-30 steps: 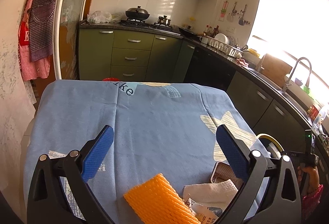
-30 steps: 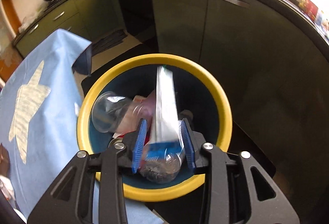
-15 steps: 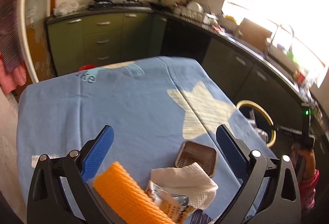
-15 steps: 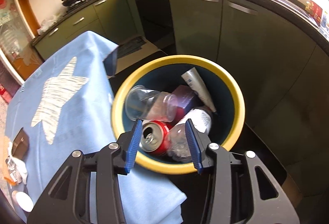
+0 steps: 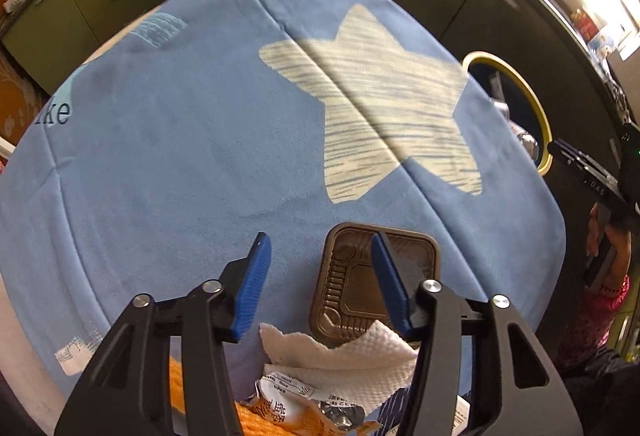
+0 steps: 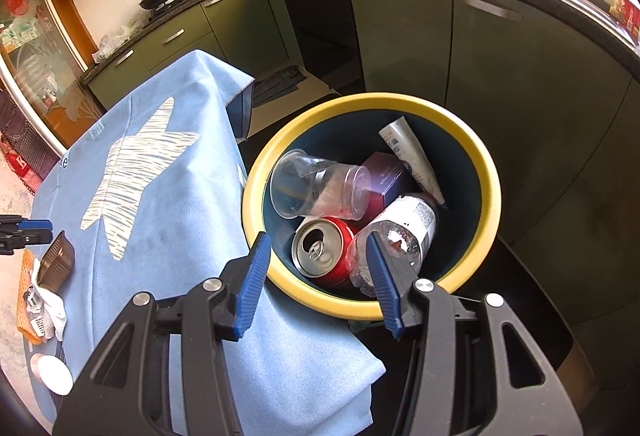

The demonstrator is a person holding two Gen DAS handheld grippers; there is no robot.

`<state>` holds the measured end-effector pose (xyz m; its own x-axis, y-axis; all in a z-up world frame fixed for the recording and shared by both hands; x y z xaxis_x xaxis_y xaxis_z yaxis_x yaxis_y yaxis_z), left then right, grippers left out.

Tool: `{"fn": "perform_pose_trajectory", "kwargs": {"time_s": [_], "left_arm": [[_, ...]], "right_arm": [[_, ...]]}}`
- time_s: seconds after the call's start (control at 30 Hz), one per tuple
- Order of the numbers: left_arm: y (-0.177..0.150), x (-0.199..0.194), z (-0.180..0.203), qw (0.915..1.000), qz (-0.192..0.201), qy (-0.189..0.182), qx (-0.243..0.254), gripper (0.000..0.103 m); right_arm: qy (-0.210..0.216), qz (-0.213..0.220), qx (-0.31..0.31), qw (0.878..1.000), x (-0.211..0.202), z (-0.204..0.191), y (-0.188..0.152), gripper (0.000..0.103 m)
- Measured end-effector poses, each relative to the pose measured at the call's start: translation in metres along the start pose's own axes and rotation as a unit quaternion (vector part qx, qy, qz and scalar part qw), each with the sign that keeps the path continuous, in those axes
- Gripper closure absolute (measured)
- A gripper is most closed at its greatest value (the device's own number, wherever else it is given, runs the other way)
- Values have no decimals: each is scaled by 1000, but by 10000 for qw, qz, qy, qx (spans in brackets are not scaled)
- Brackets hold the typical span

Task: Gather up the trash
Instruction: 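Grasp the brown plastic tray by its rim with the left gripper, then carry the brown tray over the bin and open the left gripper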

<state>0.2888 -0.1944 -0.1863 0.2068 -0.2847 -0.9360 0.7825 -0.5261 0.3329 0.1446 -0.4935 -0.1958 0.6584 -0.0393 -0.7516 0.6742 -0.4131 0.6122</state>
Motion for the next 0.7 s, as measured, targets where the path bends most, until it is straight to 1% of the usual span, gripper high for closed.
{"fn": "perform_pose_trajectory", "kwargs": {"time_s": [0.17, 0.23, 0.3, 0.37, 0.4, 0.43, 0.5, 0.7], "left_arm": [[-7, 15, 3, 9993, -332, 87, 167, 63], [-10, 20, 4, 9987, -447, 114, 232, 71], [-13, 25, 5, 9982, -523, 146, 273, 75], [-17, 29, 7, 9977, -592, 145, 305, 82], [-16, 29, 8, 9976, -604, 148, 308, 87], [-16, 29, 9, 9976, -604, 157, 311, 92], [-15, 29, 11, 9979, -544, 161, 297, 97], [0, 17, 11, 9993, -170, 231, 244, 98]], "right_arm": [[33, -53, 28, 10000, 5, 0, -2, 55], [48, -65, 21, 10000, 7, 0, -3, 55], [70, -83, 19, 9999, 9, -1, -5, 55], [97, -97, 19, 9999, 11, -2, -5, 55], [108, -101, 19, 9999, 12, -3, -6, 55], [122, -106, 20, 9999, 12, -4, -7, 55], [139, -111, 20, 9998, 13, -4, -7, 55], [154, -66, 61, 9998, 9, -2, -6, 55]]}}
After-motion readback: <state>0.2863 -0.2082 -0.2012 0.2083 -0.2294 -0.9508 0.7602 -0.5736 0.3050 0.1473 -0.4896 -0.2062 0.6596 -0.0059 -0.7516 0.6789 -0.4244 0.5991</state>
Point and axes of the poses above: each gripper's, at about its wrist camera, not at the fingertips, and x roughly the way its jaws point, z to its right, y to its top, the point moved 10 cm from there along x, roughly the way its jaws point, and after that the axes turned 5 degrees about z, right-handed, at the moved point
